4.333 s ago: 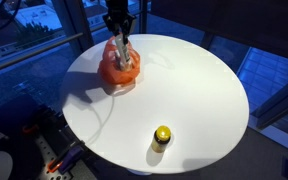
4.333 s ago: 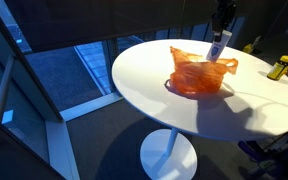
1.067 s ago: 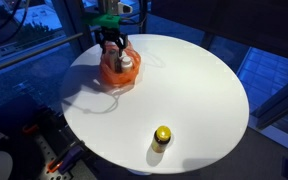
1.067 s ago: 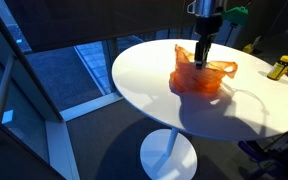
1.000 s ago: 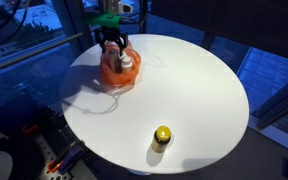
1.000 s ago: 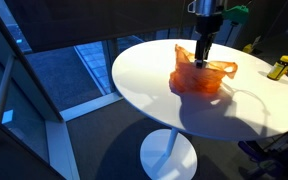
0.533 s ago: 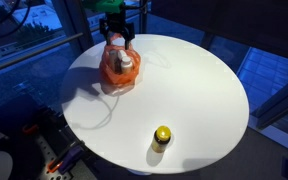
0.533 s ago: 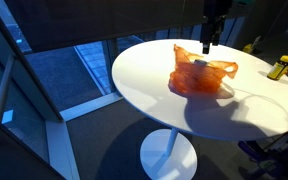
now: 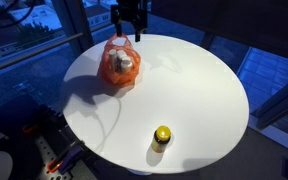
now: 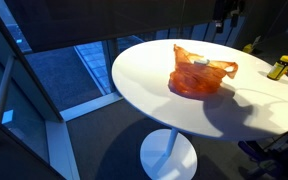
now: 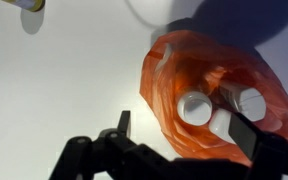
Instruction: Put the white bottle inside the orange plastic
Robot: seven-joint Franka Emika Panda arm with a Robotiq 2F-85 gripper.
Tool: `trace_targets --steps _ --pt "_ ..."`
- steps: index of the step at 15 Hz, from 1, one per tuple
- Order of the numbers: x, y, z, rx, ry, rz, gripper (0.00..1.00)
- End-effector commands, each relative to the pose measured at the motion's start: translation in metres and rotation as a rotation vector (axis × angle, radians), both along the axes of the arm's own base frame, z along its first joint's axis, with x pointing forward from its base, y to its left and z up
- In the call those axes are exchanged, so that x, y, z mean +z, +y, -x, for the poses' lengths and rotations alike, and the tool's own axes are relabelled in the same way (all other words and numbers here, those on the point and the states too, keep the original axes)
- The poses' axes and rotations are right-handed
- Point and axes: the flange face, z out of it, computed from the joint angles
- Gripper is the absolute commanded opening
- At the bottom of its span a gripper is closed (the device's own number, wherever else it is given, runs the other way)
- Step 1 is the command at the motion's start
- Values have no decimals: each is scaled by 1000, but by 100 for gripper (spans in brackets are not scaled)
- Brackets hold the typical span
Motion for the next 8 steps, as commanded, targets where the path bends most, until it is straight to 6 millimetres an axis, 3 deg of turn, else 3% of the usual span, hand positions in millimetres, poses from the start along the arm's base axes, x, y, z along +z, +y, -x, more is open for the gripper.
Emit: trace_targets --steps 1,8 --pt "36 -25 6 -79 -9 -14 100" --pt "103 -53 36 -124 -6 -81 100"
